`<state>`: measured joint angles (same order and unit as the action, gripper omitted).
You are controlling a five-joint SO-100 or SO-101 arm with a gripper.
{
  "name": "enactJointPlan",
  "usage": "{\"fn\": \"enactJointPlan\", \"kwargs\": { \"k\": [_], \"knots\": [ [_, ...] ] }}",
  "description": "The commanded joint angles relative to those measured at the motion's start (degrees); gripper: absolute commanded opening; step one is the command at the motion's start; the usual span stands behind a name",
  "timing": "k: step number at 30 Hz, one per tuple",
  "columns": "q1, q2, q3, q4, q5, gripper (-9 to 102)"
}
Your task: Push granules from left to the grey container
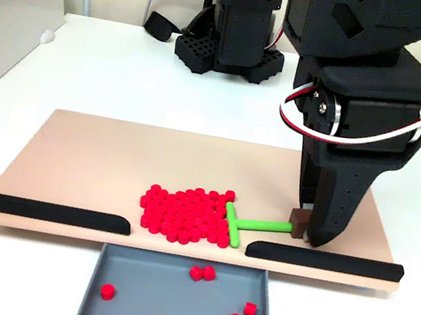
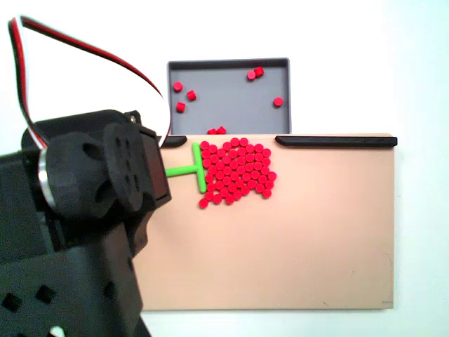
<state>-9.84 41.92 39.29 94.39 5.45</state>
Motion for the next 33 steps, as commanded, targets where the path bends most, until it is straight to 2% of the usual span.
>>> {"fn": "enactJointPlan", "kwargs": {
  "k": [1, 33],
  "knots": [
    [1.1, -0.8, 0.8, -0.2, -1.1, 0],
    [1.9, -1.1, 0.8, -0.2, -7.9, 0]
  ]
}}
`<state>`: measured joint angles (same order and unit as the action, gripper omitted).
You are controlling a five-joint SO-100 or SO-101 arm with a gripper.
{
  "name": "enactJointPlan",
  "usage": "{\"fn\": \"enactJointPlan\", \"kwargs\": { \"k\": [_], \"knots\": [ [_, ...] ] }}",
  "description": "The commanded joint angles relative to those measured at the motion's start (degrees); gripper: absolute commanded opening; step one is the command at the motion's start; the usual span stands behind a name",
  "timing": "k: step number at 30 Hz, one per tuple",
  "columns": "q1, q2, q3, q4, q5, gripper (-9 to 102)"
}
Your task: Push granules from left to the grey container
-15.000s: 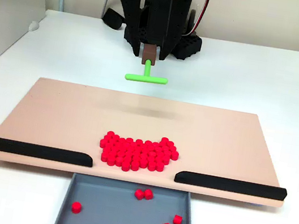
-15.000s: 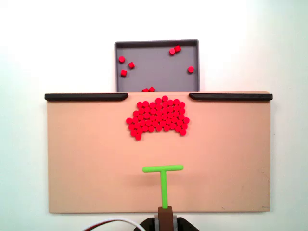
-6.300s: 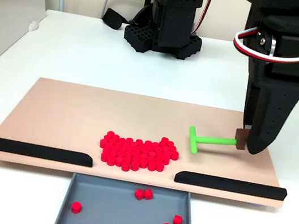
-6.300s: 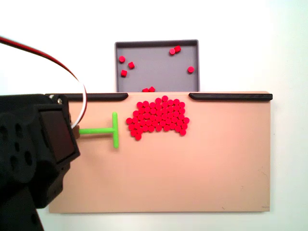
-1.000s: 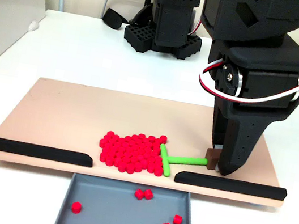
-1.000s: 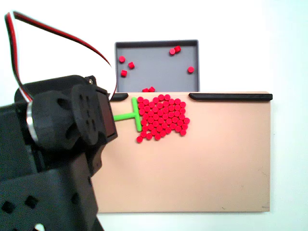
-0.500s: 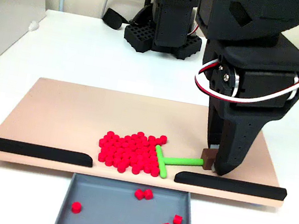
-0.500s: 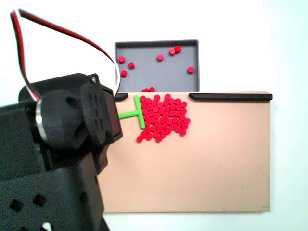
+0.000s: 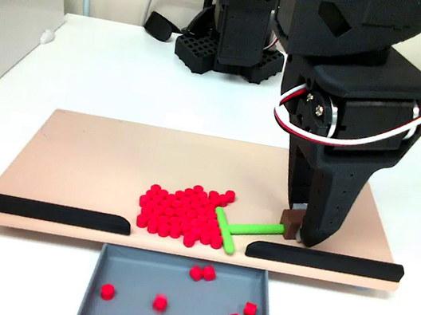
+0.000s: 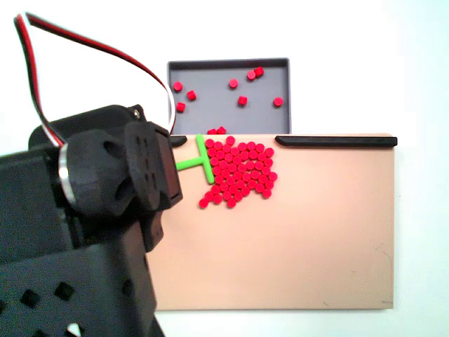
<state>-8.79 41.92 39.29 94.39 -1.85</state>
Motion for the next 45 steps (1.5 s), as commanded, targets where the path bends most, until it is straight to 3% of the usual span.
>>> {"fn": "enactJointPlan", "kwargs": {
  "k": [1, 45],
  "knots": [
    [0.9, -1.1, 0.8, -0.2, -0.8, 0],
    [2.5, -1.1, 0.7, -0.2, -6.2, 0]
  ]
}}
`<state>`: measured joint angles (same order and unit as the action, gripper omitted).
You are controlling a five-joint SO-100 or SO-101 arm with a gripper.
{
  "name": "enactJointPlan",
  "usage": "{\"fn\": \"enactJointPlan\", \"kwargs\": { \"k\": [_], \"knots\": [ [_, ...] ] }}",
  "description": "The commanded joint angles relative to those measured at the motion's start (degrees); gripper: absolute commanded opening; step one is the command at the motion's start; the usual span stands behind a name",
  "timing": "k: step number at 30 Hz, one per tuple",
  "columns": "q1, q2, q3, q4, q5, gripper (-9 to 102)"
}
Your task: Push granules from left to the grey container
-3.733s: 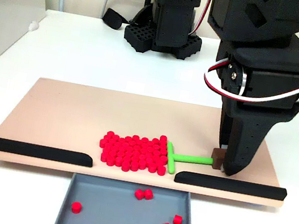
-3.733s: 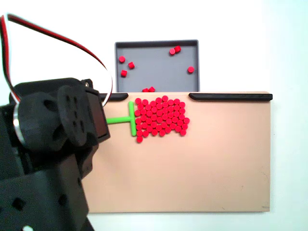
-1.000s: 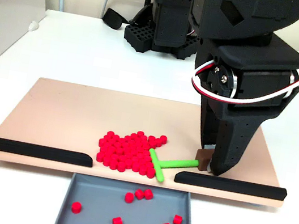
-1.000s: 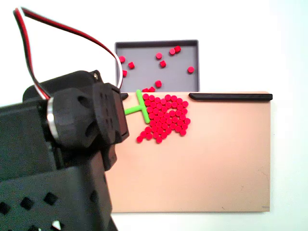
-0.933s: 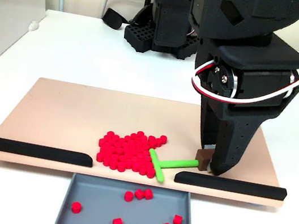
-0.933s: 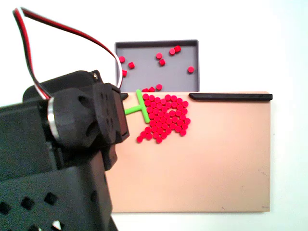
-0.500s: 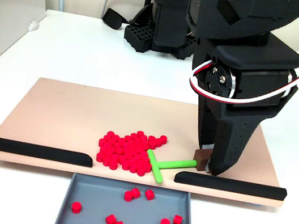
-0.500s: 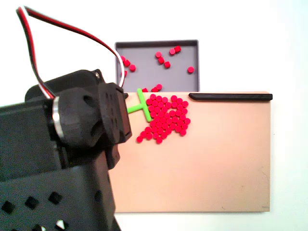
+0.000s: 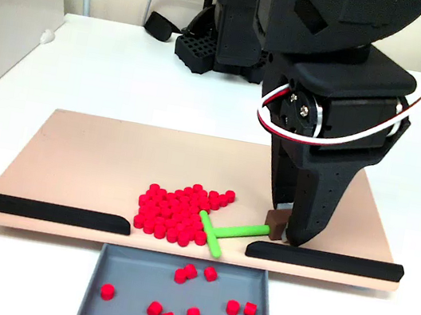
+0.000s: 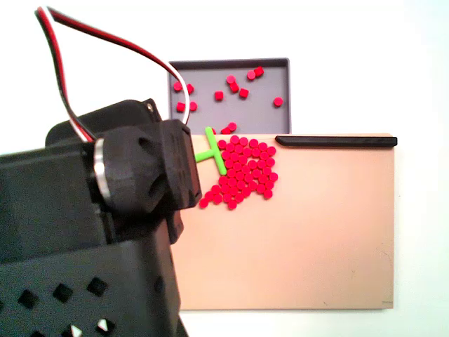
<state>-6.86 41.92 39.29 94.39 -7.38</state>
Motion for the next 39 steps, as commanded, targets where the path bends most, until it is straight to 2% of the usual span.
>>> {"fn": "enactJointPlan", "kwargs": {
  "k": [1, 18, 39],
  "knots": [
    [0.6, -1.1, 0.7, -0.2, -0.5, 0],
    [-1.8, 1.9, 0.8, 1.0, 2.9, 0],
    [-5.3, 14.8, 2.5, 4.7, 5.3, 0]
  ]
}}
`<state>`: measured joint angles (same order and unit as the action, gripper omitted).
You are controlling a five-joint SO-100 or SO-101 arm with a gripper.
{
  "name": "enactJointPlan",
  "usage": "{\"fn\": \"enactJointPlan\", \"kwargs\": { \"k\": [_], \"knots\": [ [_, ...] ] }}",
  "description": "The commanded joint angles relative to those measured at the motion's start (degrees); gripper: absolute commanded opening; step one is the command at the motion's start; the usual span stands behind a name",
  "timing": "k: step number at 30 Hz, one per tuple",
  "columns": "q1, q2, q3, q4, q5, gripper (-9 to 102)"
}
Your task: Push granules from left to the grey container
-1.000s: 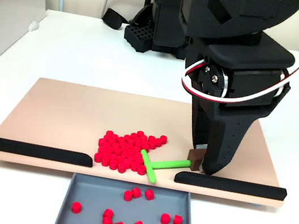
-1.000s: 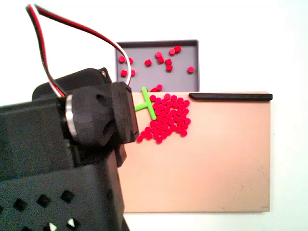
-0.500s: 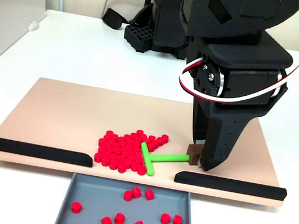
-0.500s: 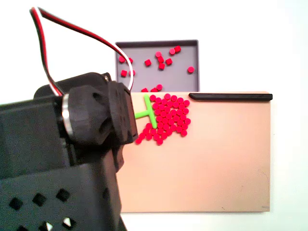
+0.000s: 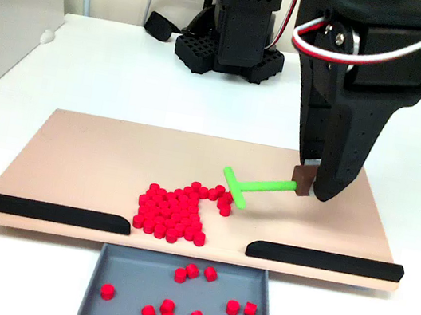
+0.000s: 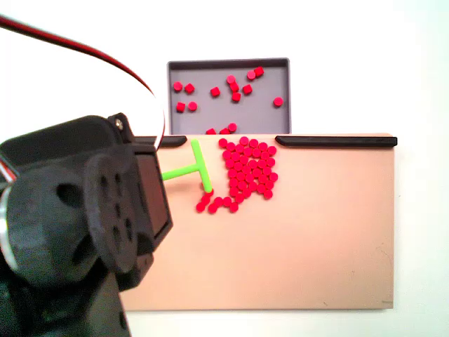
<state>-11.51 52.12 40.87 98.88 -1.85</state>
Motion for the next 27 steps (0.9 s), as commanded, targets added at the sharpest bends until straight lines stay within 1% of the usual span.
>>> {"fn": "enactJointPlan", "kwargs": {
  "k": [1, 9, 18, 22, 27],
  "knots": [
    [-0.7, 5.1, 1.5, 0.3, -0.4, 0],
    [-1.2, 7.6, 4.0, 0.4, 0.0, 0],
    [-2.5, 21.4, 17.8, 0.4, -4.0, 0],
    [-2.1, 29.2, 23.8, 0.4, -10.5, 0],
    [0.3, 38.7, 31.6, 0.3, -25.9, 0]
  ]
}}
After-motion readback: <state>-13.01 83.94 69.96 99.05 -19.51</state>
